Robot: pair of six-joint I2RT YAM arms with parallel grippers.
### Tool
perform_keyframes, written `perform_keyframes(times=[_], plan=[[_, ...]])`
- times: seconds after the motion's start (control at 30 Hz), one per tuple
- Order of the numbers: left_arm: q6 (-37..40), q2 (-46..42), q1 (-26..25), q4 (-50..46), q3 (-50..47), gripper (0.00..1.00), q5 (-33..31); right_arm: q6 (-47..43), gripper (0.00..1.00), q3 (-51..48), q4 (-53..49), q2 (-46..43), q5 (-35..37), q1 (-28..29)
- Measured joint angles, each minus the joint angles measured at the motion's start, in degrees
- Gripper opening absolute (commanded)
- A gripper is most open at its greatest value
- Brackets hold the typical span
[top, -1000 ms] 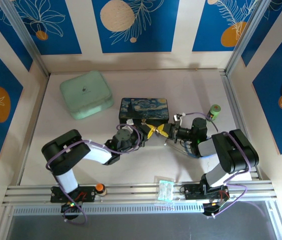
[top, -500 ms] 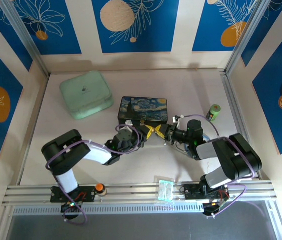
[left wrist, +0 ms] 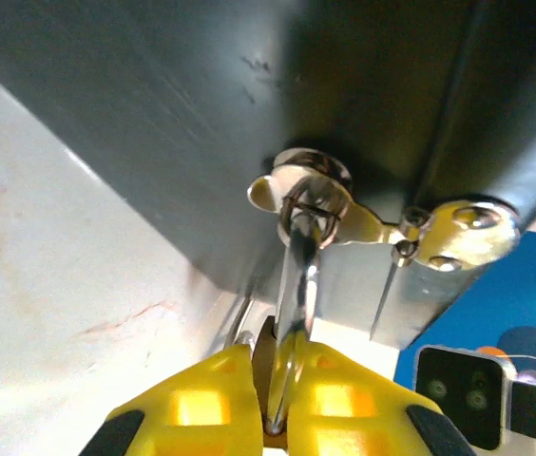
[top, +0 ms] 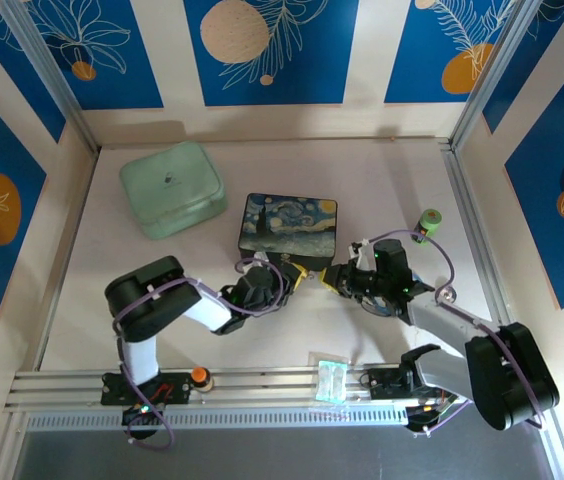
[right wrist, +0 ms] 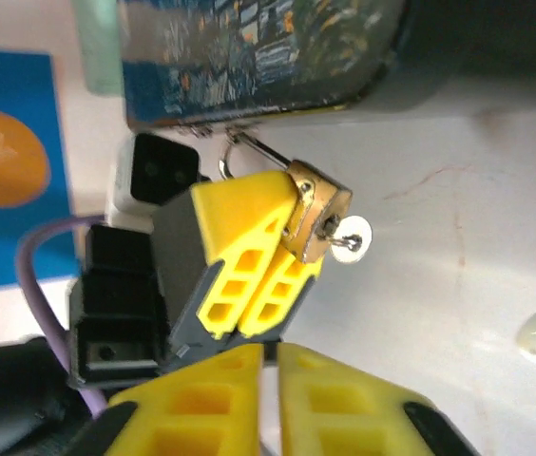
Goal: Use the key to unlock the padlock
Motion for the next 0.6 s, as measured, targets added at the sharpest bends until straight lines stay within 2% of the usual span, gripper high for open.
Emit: perform_keyframes(times=[0.23, 0.6], plan=[[-2.4, 2.1, -0.1, 5.3, -0.3, 0.0, -0.2, -3.8, 0.03, 1.3, -4.8, 6.8, 2.7, 2.3], [-4.3, 1.6, -0.2, 8.0, -2.3, 0.0, -0.1, -6.0, 0.0, 5.6, -6.2, 7.5, 11.8, 4.5]])
